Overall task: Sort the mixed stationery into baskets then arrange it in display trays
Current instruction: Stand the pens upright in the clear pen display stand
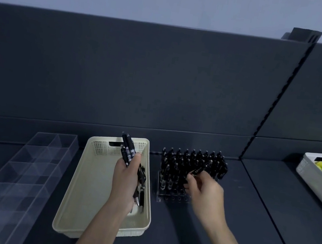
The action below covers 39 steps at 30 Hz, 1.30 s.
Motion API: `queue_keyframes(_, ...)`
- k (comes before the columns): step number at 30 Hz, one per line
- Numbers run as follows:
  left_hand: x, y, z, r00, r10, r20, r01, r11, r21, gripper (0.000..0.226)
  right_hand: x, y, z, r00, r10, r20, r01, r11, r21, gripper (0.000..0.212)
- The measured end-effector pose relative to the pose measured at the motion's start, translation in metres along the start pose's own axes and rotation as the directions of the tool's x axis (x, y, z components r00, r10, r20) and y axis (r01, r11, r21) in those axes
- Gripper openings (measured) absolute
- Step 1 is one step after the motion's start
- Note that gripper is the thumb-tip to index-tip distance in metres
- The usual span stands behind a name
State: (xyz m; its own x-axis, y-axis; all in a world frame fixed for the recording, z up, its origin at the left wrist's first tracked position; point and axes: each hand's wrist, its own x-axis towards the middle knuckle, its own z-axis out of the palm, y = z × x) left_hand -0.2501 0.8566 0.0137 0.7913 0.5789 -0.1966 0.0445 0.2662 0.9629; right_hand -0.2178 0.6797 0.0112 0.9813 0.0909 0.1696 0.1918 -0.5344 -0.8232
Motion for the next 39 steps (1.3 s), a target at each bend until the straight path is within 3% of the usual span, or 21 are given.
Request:
queue_keyframes(3,-0.002,0.0,0.004,0.999,-0.037,0.035,0.04,0.995,-0.093,0.029,0.004,0.006,0.004,0.998,-0.029,0.048,0.031,0.998,-0.056,0.021)
queue_keyframes(13,0.0,-0.002,0.003,0.99,-0.104,0.093,0.118,0.981,-0.156,0.003,0.012,0.017,0.019,0.971,-0.108,0.211,0.186,0.9,-0.394,0.034)
queue_keyframes(18,0.004,-0.007,0.002,0.991,-0.089,0.1,0.101,0.987,-0.121,0.007,0.012,0.016,0.024,0.963,-0.102,0.251,0.215,0.851,-0.479,0.033)
queue_keyframes(24,0.003,-0.006,0.002,0.992,-0.019,0.122,0.03,0.996,-0.09,0.013,0.016,0.016,0.02,0.956,-0.078,0.282,0.2,0.878,-0.435,0.034)
queue_keyframes(30,-0.001,0.003,0.002,0.98,0.089,0.178,-0.058,0.984,-0.168,0.013,0.013,0.007,0.007,0.958,-0.048,0.281,0.173,0.882,-0.439,0.045)
queue_keyframes(34,-0.008,0.011,0.007,0.961,0.146,0.235,-0.112,0.982,-0.152,0.03,0.015,-0.012,-0.01,0.988,-0.068,0.137,0.08,0.993,-0.084,0.035)
queue_keyframes(37,-0.012,0.016,0.017,0.934,0.177,0.311,-0.151,0.983,-0.105,0.023,0.02,-0.032,-0.017,0.971,-0.239,0.025,0.238,0.971,0.026,0.011)
queue_keyframes(39,-0.014,0.02,0.022,0.909,0.186,0.373,-0.179,0.982,-0.054,0.017,0.02,-0.039,-0.02,0.911,-0.408,-0.066,0.403,0.912,-0.069,0.026)
